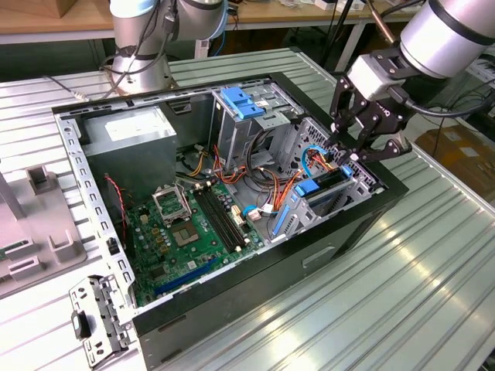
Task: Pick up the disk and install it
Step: 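Insert the second disk wire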
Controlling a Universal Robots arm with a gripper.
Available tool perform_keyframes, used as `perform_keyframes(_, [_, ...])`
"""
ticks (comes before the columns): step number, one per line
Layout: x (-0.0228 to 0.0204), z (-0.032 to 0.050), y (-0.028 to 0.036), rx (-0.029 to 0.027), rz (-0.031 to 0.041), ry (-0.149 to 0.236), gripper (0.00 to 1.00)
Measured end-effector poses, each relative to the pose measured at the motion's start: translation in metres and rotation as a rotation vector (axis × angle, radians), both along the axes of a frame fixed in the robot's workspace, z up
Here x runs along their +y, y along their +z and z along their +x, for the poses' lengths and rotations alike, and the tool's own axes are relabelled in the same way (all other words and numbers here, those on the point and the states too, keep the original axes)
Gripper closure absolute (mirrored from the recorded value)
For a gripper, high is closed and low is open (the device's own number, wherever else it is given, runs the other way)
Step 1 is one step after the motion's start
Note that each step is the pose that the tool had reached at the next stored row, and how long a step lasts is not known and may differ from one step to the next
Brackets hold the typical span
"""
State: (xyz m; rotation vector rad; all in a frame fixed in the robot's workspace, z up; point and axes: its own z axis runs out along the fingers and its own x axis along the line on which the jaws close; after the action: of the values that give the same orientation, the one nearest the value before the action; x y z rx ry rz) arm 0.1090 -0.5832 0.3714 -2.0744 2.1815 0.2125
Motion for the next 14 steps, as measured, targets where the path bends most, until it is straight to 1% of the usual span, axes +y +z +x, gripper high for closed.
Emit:
perform_keyframes(4, [0.0007, -0.0035, -0.003, 0.0, 0.0001, 0.0, 0.58])
perform_keyframes(7, [0.001, -0.0055, -0.0083, 0.0, -0.0001, 0.0, 0.58])
perform_keyframes(11, [0.001, -0.0056, -0.0086, 0.0, -0.0001, 0.0, 0.58])
perform_keyframes(12, [0.001, -0.0056, -0.0087, 0.0, -0.0001, 0.0, 0.66])
perform_keyframes(13, [0.001, -0.0056, -0.0087, 0.0, -0.0001, 0.0, 0.66])
perform_keyframes(14, [0.001, -0.0056, -0.0087, 0.0, -0.0001, 0.0, 0.73])
